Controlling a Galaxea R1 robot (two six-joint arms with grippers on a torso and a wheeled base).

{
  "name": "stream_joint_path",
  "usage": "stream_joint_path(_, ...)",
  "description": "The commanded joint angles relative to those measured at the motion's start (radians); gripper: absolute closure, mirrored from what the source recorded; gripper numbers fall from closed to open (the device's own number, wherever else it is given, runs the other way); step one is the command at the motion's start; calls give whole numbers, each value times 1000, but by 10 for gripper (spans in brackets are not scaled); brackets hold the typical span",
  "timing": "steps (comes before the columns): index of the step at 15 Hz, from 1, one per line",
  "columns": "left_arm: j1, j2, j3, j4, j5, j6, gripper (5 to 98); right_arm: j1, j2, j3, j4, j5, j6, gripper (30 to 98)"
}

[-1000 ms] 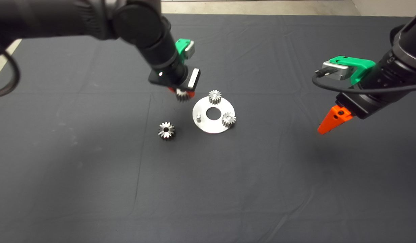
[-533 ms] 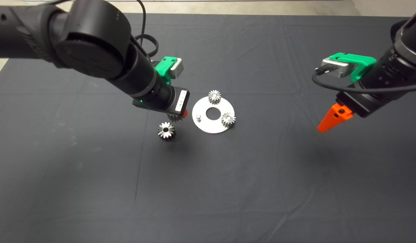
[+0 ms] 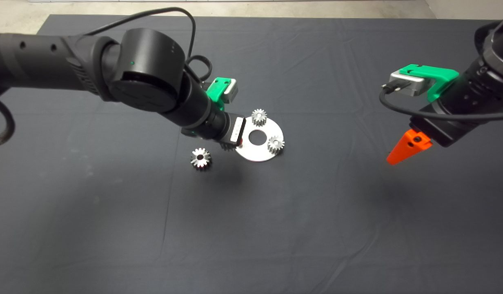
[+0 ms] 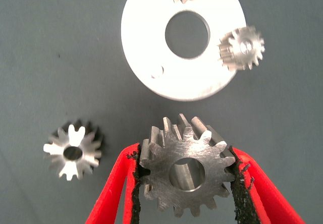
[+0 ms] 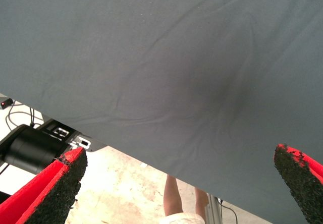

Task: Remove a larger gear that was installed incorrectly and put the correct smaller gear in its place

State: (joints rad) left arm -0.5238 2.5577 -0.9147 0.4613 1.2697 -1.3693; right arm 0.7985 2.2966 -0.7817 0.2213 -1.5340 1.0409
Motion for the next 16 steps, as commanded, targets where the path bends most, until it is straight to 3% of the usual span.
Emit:
stream_joint_path(1, 19, 19, -62, 22, -23, 59, 682, 28, 1, 4, 40, -112, 4, 308)
stream_joint_path(4, 29, 19, -67, 35, -18, 64, 682, 28, 2, 1, 40, -112, 4, 308)
stream_joint_path(7, 48, 32, -87, 91, -1, 64, 682, 28, 2, 1, 40, -112, 4, 308)
stream_joint_path(8, 48, 41, -88, 91, 18, 64, 682, 28, 2, 1, 40, -112, 4, 308)
stream_joint_path(11, 53, 109, -107, 99, 108, 61, 682, 28, -1, 3, 40, -112, 4, 308)
stream_joint_path(16, 62, 152, -171, 100, 112, 68, 682, 28, -2, 3, 40, -113, 4, 308)
